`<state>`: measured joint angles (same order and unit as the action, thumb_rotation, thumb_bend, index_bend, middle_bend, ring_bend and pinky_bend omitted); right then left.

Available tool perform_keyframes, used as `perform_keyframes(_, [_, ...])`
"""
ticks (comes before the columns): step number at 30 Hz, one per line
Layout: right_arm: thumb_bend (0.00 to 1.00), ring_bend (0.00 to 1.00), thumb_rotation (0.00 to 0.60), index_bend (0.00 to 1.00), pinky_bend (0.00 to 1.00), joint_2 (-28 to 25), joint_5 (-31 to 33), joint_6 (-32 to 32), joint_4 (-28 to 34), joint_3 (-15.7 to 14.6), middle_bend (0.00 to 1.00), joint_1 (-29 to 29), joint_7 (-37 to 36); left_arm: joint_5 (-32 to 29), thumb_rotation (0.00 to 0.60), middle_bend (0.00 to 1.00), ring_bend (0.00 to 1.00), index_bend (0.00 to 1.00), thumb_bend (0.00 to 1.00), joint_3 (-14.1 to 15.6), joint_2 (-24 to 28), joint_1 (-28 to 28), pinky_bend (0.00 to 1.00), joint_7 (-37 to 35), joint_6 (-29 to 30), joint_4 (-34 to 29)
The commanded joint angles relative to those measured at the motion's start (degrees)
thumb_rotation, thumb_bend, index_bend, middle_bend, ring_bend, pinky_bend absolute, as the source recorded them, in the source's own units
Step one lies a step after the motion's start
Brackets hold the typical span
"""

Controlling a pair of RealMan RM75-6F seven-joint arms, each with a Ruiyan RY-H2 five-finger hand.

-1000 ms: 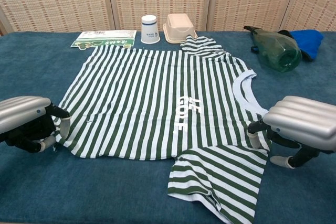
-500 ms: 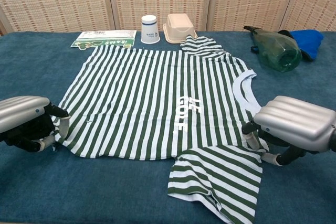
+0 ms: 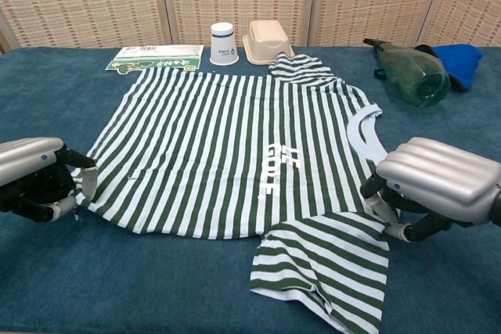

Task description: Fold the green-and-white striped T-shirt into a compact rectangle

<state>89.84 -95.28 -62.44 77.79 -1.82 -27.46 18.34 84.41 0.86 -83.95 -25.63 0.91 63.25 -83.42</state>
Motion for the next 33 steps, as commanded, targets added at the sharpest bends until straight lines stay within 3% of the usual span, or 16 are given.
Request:
perform_keyframes(1, [0.52, 0.97, 0.600, 0.70, 1.00, -1.23, -0.33, -0.83, 2.38, -0.23, 0.94, 0.08, -0.35, 0.40, 0.600, 0.94, 0.88, 0.57, 0.56, 0.31, 1.33, 0.43, 0.95, -1.87, 0.49, -1.34])
perform_keyframes(11, [0.58, 0.97, 0.600, 0.70, 1.00, -9.05, -1.45, -2.31, 14.03, -2.38, 0.94, 0.92, -0.77, 3.25, 0.600, 0.94, 0.88, 0.57, 0.56, 3.01, 7.67, 3.53, 0.95, -7.62, 4.50, -6.62])
perform_keyframes(19, [0.58, 0.97, 0.600, 0.70, 1.00, -16.31, -4.55, -4.28, 21.80, -5.72, 0.94, 2.32, -2.23, 8.60, 0.600, 0.94, 0.88, 0.57, 0.56, 6.94, 13.53, 6.85, 0.95, -12.62, 9.52, -10.03])
perform_keyframes(33, [0.58, 0.97, 0.600, 0.70, 1.00, -23.09, -13.75, -10.02, 25.51, -10.86, 0.95, 4.93, -7.81, 13.09, 0.600, 0.94, 0.88, 0.57, 0.56, 11.81, 19.36, 14.37, 0.95, -13.34, 18.17, -15.30])
